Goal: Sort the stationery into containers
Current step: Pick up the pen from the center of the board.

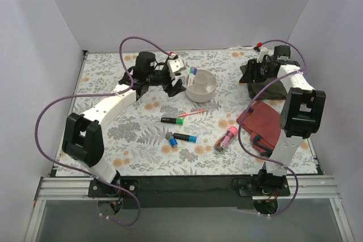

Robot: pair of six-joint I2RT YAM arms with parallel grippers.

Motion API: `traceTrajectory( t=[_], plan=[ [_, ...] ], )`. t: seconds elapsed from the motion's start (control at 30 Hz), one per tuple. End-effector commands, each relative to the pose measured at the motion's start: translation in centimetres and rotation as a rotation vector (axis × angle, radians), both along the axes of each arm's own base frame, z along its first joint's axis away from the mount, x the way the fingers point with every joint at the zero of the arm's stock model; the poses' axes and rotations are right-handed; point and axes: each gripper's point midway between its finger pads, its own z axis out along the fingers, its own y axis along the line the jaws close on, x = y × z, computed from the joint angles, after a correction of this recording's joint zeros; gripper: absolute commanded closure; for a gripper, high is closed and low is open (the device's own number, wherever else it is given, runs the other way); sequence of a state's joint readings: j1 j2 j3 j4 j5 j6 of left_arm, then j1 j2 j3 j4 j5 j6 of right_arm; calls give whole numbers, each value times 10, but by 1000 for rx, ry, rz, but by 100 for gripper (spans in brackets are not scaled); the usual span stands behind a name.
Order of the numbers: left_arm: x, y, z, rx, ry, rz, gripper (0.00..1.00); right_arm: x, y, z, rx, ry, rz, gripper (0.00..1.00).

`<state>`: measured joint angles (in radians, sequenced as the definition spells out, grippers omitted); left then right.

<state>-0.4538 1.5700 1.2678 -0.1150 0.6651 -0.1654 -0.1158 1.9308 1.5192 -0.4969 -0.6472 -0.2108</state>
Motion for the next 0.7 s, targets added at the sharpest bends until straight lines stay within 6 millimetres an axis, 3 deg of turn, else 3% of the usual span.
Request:
traceTrajectory(
  t=[0.0, 0.23, 0.5, 0.67],
  plan=[
    [-11, -7, -38, 116, 76, -113, 29, 14, 5, 17, 21, -62, 26, 42],
    [-20, -34, -66, 194, 62, -206, 37, 5, 8, 16, 38, -36, 30, 42],
    [-29, -58, -91, 196, 121, -285, 55, 7, 7, 14, 39, -36, 45, 43],
    [-37, -74, -121, 231, 165, -327, 56, 6, 6, 8, 27, -39, 60, 43]
  ],
)
